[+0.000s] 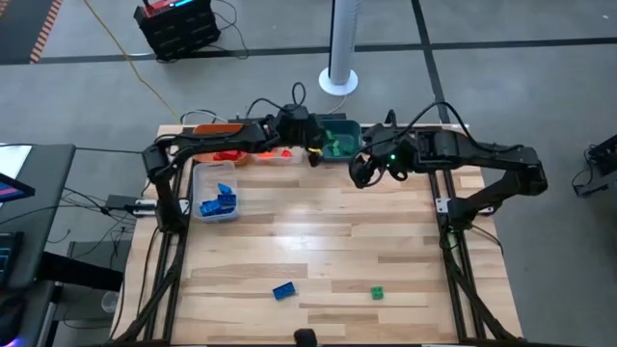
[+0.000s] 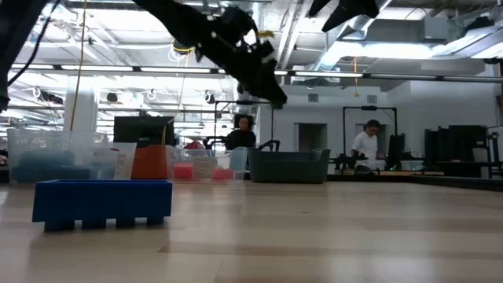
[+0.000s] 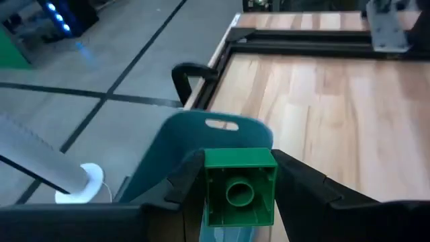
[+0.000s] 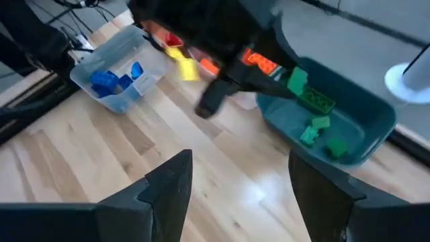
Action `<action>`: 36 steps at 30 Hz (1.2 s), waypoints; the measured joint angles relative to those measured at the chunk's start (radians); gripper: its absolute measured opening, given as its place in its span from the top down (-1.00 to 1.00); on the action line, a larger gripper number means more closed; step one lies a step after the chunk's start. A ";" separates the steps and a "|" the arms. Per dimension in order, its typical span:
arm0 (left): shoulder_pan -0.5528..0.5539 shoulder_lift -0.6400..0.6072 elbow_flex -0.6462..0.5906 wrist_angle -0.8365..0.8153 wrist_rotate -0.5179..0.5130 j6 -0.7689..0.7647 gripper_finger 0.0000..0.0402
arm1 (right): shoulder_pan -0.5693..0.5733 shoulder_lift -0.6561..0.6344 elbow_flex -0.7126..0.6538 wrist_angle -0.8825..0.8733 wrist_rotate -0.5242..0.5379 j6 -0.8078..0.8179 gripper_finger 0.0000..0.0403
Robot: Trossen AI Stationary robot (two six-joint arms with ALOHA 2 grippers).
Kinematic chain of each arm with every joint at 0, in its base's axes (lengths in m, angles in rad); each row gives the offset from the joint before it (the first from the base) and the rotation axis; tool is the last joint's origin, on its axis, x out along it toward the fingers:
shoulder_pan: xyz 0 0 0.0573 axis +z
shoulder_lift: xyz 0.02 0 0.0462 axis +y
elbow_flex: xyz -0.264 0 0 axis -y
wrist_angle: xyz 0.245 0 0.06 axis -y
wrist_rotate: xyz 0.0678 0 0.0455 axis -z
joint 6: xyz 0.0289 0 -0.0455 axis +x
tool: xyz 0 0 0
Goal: Sort blocks
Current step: Put the green game piece into the blue bin
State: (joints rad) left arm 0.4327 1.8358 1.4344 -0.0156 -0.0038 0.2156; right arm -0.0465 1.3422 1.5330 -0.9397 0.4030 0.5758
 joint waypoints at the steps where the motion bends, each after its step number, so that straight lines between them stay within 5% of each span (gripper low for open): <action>1: 0.001 0.022 0.000 0.019 0.000 0.000 0.29 | 0.009 0.000 0.000 -0.005 0.000 0.023 -0.26; 7: 0.005 0.128 -0.001 0.050 -0.083 -0.092 0.28 | 0.070 0.005 0.001 -0.122 -0.019 0.185 -0.26; 14: 0.014 0.128 0.004 0.026 -0.179 -0.137 0.17 | 0.158 0.006 -0.004 -0.382 -0.197 0.470 -0.26; 23: 0.049 0.130 0.009 -0.023 -0.141 -0.236 -0.05 | 0.298 0.006 -0.074 -0.284 -0.208 0.647 -0.26; 29: 0.042 0.117 0.140 -0.209 -0.031 -0.255 -0.08 | 0.415 0.005 -0.117 -0.285 -0.252 0.769 -0.26; 36: -0.075 0.081 0.304 -0.429 -0.122 -0.198 0.03 | 0.515 0.005 -0.254 -0.194 -0.375 0.950 -0.26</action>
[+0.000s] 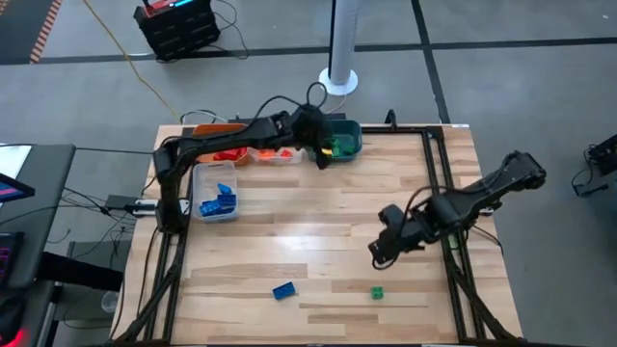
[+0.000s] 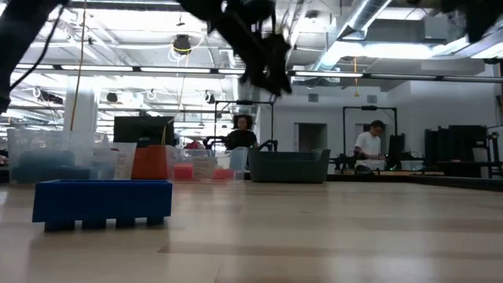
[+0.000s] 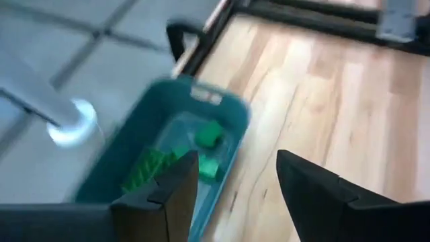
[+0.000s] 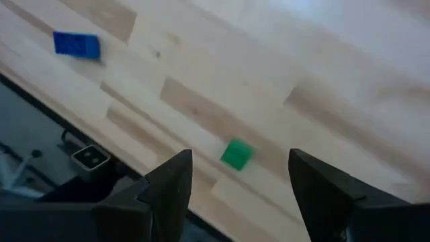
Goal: Sort blocks
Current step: Put the green game piece into the blue bin
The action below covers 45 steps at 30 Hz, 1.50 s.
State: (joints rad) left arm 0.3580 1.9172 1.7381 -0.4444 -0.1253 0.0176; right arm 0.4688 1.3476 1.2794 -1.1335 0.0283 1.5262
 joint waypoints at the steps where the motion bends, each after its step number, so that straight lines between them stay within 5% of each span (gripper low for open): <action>1: -0.023 -0.021 0.000 -0.002 -0.024 0.023 0.05 | 0.016 0.000 -0.023 0.036 -0.006 0.028 -0.26; 4: -0.094 -0.103 -0.044 -0.025 -0.086 0.109 0.11 | 0.066 0.000 -0.082 0.137 -0.007 0.144 -0.26; 10: -0.146 -0.312 -0.276 -0.028 -0.034 0.069 0.19 | 0.148 0.086 -0.143 0.190 -0.019 0.414 -0.26; 16: -0.233 -0.613 -0.530 -0.016 -0.048 -0.033 0.20 | 0.182 0.273 -0.082 0.240 -0.086 0.487 -0.26; 22: -0.303 -0.818 -0.627 -0.089 -0.089 -0.120 0.20 | 0.184 0.422 -0.008 0.238 -0.110 0.534 -0.26; 45: -0.386 -0.886 -0.628 -0.243 -0.100 -0.137 0.20 | 0.151 0.589 0.006 0.221 -0.109 0.534 -0.26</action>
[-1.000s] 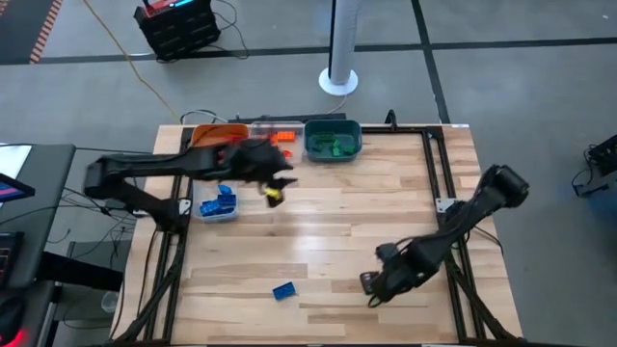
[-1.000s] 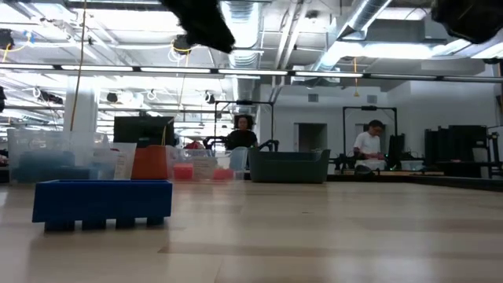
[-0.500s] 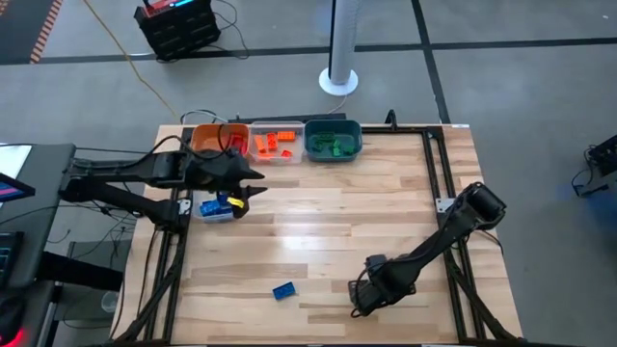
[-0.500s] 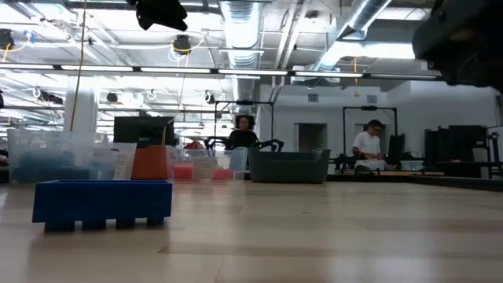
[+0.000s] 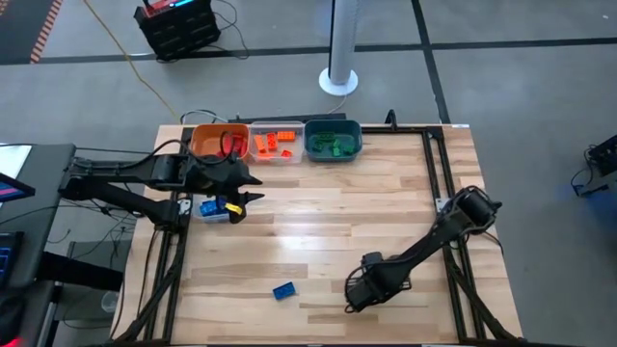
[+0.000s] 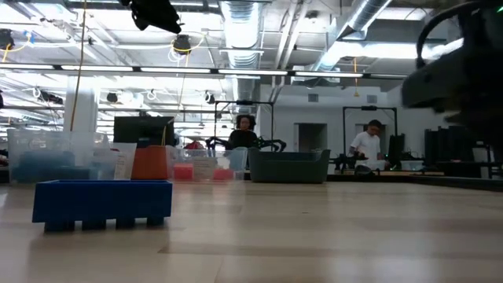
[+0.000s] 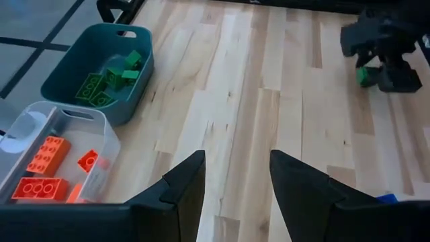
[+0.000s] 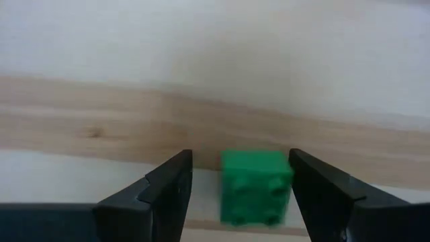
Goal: Sort blocks
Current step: Put the green game piece into the blue bin
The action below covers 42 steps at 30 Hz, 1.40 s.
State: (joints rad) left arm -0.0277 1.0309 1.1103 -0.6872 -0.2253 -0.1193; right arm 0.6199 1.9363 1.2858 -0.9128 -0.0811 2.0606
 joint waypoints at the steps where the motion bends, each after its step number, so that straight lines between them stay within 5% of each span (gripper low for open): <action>1: 0.000 0.000 0.000 0.000 0.000 0.001 0.20 | -0.006 0.012 0.000 0.032 -0.002 -0.018 -0.26; 42: 0.001 0.000 0.000 -0.011 -0.022 0.046 0.20 | 0.083 0.017 0.003 0.137 -0.027 0.134 -0.09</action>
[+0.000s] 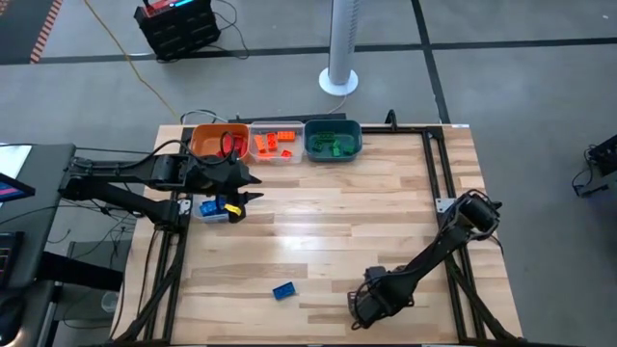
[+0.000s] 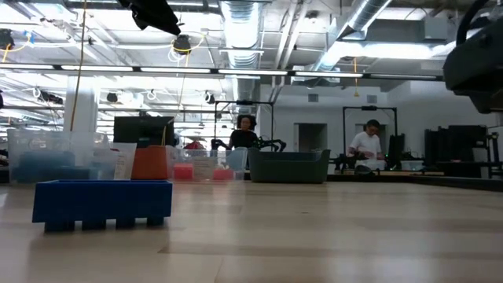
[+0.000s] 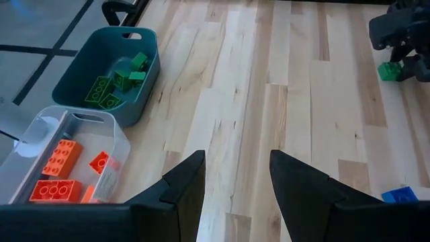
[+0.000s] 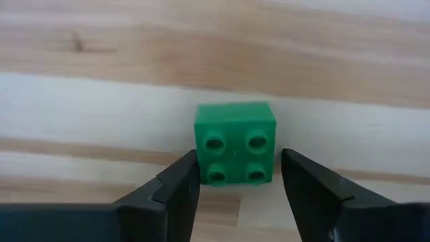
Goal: Sort blocks
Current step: Put the green game piece into the blue bin
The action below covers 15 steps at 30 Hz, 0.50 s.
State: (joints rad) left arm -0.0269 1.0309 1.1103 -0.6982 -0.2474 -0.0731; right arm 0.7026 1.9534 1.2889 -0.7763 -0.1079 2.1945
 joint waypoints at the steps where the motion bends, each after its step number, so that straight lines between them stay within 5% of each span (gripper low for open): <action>1: 0.000 0.000 0.000 0.000 0.000 0.000 0.20 | 0.000 0.001 0.000 -0.003 0.004 -0.002 -0.06; 15: 0.000 0.000 0.000 -0.002 0.000 -0.011 0.20 | -0.024 0.008 0.002 -0.005 0.040 -0.095 0.30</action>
State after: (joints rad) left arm -0.0269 1.0309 1.1103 -0.7005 -0.2469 -0.0838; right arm 0.6788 1.9619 1.2911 -0.7815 -0.0679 2.0993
